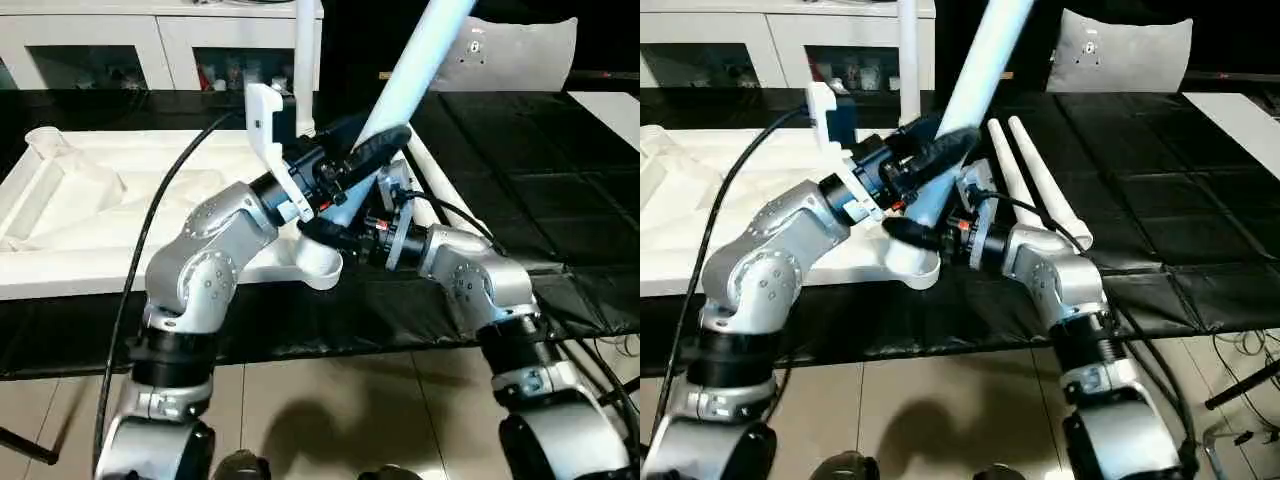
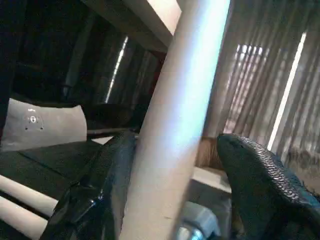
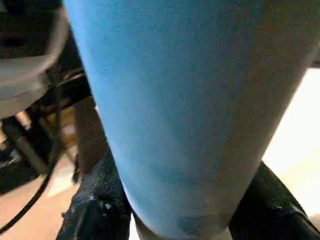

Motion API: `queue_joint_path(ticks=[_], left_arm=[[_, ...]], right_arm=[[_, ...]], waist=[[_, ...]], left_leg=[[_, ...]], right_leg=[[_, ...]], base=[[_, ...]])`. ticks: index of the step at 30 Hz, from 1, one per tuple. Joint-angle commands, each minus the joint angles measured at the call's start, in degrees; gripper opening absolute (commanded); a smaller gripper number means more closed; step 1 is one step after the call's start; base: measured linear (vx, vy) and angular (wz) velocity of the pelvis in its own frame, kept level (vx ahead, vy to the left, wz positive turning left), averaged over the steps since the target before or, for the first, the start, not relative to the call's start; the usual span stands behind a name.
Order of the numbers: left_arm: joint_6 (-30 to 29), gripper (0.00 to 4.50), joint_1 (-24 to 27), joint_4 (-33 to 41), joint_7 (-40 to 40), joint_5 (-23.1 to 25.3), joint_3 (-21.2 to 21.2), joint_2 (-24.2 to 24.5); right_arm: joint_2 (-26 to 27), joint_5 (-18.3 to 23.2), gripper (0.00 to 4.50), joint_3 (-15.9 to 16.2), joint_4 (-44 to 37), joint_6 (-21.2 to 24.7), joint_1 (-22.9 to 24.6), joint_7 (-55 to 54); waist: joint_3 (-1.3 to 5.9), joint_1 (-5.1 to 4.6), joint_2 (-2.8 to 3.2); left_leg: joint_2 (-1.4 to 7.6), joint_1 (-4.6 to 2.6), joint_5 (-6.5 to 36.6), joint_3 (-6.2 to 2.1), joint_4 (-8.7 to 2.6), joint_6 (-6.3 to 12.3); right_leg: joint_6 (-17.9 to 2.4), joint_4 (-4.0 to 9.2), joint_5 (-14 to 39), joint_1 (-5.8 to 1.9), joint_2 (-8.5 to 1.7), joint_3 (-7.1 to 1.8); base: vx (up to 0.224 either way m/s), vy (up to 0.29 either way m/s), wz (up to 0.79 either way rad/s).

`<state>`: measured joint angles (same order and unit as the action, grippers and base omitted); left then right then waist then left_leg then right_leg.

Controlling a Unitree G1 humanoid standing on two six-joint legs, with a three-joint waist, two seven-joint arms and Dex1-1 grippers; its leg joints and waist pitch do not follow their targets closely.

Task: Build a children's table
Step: Pick table leg

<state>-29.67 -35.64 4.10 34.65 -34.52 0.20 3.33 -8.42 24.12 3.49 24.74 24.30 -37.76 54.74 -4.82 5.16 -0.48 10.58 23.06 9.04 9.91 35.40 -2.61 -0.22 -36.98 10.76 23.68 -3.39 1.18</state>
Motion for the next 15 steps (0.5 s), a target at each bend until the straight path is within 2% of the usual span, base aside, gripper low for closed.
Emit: queue_joint_path(ticks=[1,2,3,4,5,6,7,8,9,10,11,12,14,15], left_arm=[[-0.34,2.97,0.14,3.6,0.12,-2.34,-0.93,-0.87],[-0.23,2.97,0.19,3.62,-0.08,-2.3,-0.69,-0.82],[0.04,2.97,0.81,3.79,-2.2,-2.38,1.97,-0.22],[0.2,2.97,1.3,4.16,-2.98,-2.38,2.93,0.1],[0.2,2.97,1.3,4.16,-2.98,-2.38,2.93,0.1],[0.31,2.97,2.0,4.41,-4.38,-2.22,4.54,0.77],[0.06,2.97,4.05,4.88,-7.88,-0.64,7.83,2.78],[-1.65,2.97,5.08,5.38,-9.23,-0.39,8.84,3.72],[-2.86,2.97,6.6,6.05,-9.36,1.24,8.56,5.56],[-4.43,2.97,9.7,6.95,-9.13,4.91,6.85,9.13],[-3.62,2.97,11.48,7.03,-9.48,7.87,5.85,10.78],[-2.33,2.97,12.92,6.92,-10.07,10.55,5.09,11.91],[-0.61,2.97,14.09,6.78,-11.0,12.69,4.95,12.36],[-0.46,2.97,15.59,5.62,-14.43,14.6,5.99,12.26]], right_arm=[[0.21,-0.07,1.94,-2.93,-0.75,-0.15,1.02,-5.14],[0.28,-0.03,1.94,-3.15,-0.94,-0.33,1.15,-5.46],[0.73,-0.54,1.93,-4.87,-2.83,-1.94,2.38,-9.42],[0.67,-1.23,1.92,-5.17,-3.92,-1.9,3.02,-11.21],[0.67,-1.23,1.91,-5.17,-3.92,-1.9,3.02,-11.21],[0.14,-1.87,1.91,-5.08,-6.46,-1.57,4.34,-12.04],[-0.41,-3.16,1.91,-5.34,-12.72,-1.23,7.6,-14.56],[-0.56,-3.45,1.91,-5.42,-15.25,-0.84,8.94,-15.52],[-0.45,-3.85,1.91,-5.6,-17.65,-0.53,10.27,-16.87],[0.24,-5.46,1.91,-6.16,-20.64,-0.84,12.09,-20.65],[0.74,-6.45,1.91,-6.43,-21.96,-1.21,13.0,-22.83],[1.18,-7.24,1.91,-6.62,-22.88,-1.6,13.68,-24.57],[1.53,-7.97,1.91,-6.47,-23.82,-1.73,14.35,-25.85],[2.03,-10.92,1.91,-5.84,-24.69,-0.35,15.66,-30.7]], waist=[[5.24,0.04,0.01],[5.21,0.05,-0.03],[5.18,0.2,-0.02],[5.15,0.13,0.02],[5.23,0.02,-0.11],[5.18,-0.04,0.0],[5.01,-0.07,0.35],[4.97,-0.03,0.23],[5.1,-0.42,0.45],[5.15,-0.51,0.42],[5.06,-0.57,0.75],[5.03,-0.73,0.72],[5.0,-0.83,1.06],[4.83,-0.57,1.41]], left_leg=[[1.83,-1.38,10.67,-0.4,-3.88,-0.59],[1.82,-1.4,10.71,-0.39,-3.91,-0.74],[1.86,-1.39,10.76,-0.37,-3.95,-1.03],[1.86,-1.4,11.12,-0.35,-4.01,-1.1],[1.74,-1.28,10.96,-0.44,-4.02,-1.29],[1.7,-1.39,11.27,-0.41,-4.02,-1.31],[1.63,-1.24,11.68,-0.53,-4.14,-1.71],[1.76,-1.27,11.79,-0.54,-4.21,-1.87],[1.55,-1.3,12.35,-0.65,-4.29,-2.18],[1.6,-1.45,12.74,-0.59,-4.28,-2.16],[1.65,-1.47,12.68,-0.69,-4.44,-2.52],[1.67,-1.52,12.92,-0.68,-4.53,-2.58],[1.66,-1.75,14.52,-0.68,-4.63,-3.33],[1.85,-2.05,16.72,-0.74,-4.75,-4.02]], right_leg=[[-12.39,4.65,9.5,-2.98,-3.56,-1.67],[-12.41,4.68,9.8,-2.94,-3.6,-1.7],[-12.25,4.64,9.91,-2.89,-3.51,-1.7],[-12.12,4.71,10.16,-2.88,-3.47,-1.71],[-11.48,4.68,10.23,-3.12,-3.39,-1.61],[-11.22,4.79,10.61,-3.0,-3.36,-1.65],[-10.25,4.79,11.39,-3.09,-3.23,-1.65],[-9.34,4.96,11.52,-3.09,-3.23,-1.72],[-8.07,4.86,12.82,-3.07,-3.07,-1.63],[-7.7,5.06,13.59,-2.89,-3.08,-1.69],[-6.72,5.05,14.89,-2.58,-3.0,-1.7],[-6.26,5.24,15.6,-2.39,-2.89,-1.74],[-6.06,5.39,16.93,-2.16,-2.82,-1.75],[-6.62,5.61,17.75,-1.63,-2.8,-1.81]], base=[[0.0,0.0,0.0],[0.0,0.0,0.0],[0.0,0.0,0.0],[0.0,0.0,0.0],[0.0,0.0,0.0],[0.0,0.0,0.0],[0.0,0.0,0.0],[0.0,0.0,0.0],[0.0,0.0,0.0],[0.0,0.0,0.0],[0.0,0.0,0.0],[0.0,0.0,0.0],[0.0,0.0,0.0],[0.0,0.0,0.0]])
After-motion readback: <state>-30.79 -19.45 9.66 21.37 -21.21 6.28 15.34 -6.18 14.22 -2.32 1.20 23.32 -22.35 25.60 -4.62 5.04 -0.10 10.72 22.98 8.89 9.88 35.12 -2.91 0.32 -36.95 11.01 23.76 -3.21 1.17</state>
